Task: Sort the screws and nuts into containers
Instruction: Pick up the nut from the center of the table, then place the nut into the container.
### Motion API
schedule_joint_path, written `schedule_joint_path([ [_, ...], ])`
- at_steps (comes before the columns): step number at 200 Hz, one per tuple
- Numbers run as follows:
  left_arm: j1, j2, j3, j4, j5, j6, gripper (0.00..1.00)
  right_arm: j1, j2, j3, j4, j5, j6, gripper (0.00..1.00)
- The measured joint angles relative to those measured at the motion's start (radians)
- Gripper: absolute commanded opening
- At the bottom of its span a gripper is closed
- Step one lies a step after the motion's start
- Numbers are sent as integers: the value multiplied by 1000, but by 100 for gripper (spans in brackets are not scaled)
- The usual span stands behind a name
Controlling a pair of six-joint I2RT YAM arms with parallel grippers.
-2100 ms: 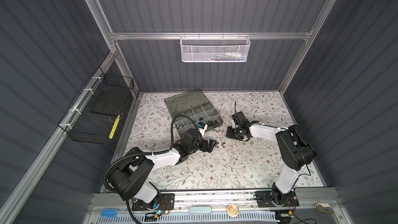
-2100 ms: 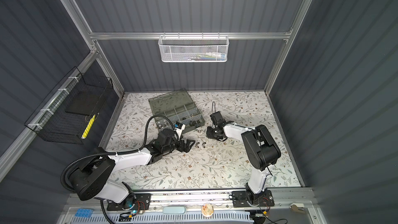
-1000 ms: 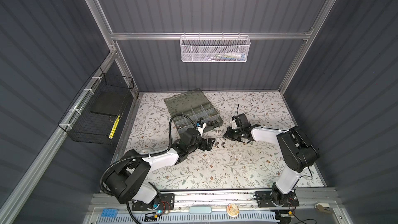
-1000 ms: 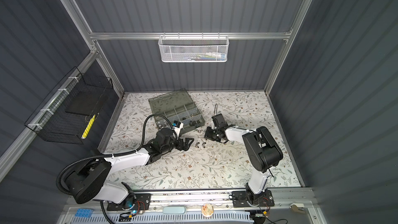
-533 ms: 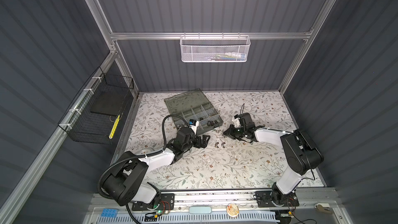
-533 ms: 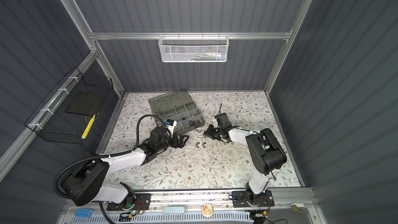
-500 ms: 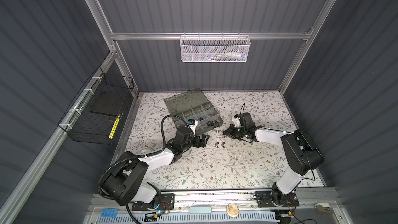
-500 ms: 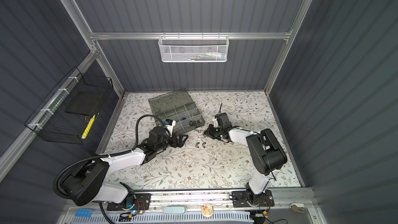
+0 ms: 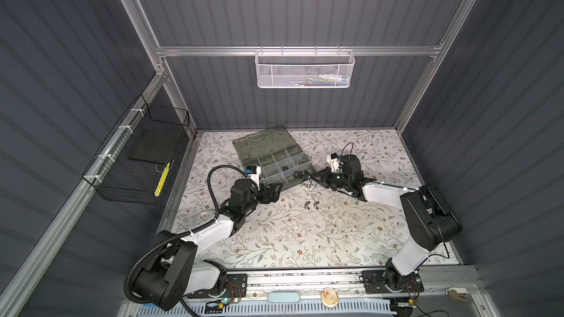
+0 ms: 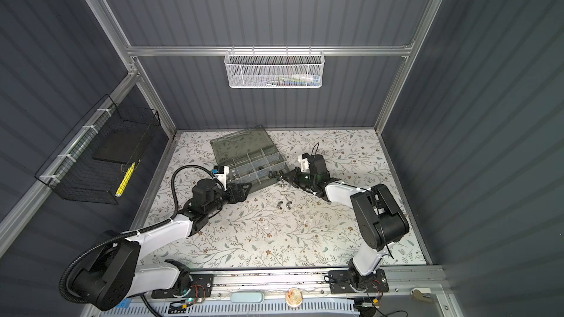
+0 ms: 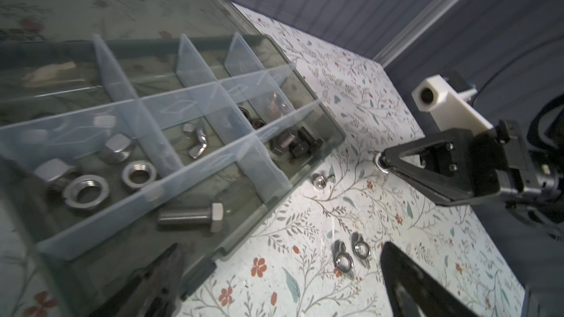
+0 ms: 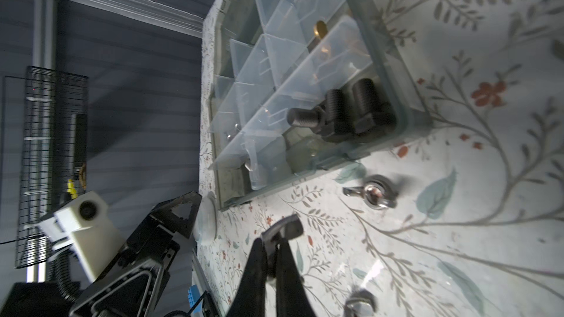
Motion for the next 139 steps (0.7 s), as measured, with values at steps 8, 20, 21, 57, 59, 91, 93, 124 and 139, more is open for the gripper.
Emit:
schedule_joint_path([
  [8,26,1,-10,12,11,-16,100,0,0,1,27,-10,14,3],
  [20,60,8,-20,21,23,-39,100,0,8,11,66,-23,38,2],
  [21,62,8,-20,22,24,-40,100,0,10,13,69,-23,40,2],
  [57,93,16,-31,54,53,-84,100,14,87,105,141,-42,92,2],
  [59,94,16,-31,56,55,-86,100,16,92,113,144,-43,94,2],
  [91,113,16,-44,69,60,-106,100,49,187,228,190,-55,136,2],
  [93,115,16,-45,69,60,-107,100,50,192,233,192,-56,138,2],
  [124,116,16,-46,69,60,-113,100,80,280,340,216,-63,179,2],
  [139,116,16,-46,68,59,-115,100,95,320,394,215,-64,190,2],
])
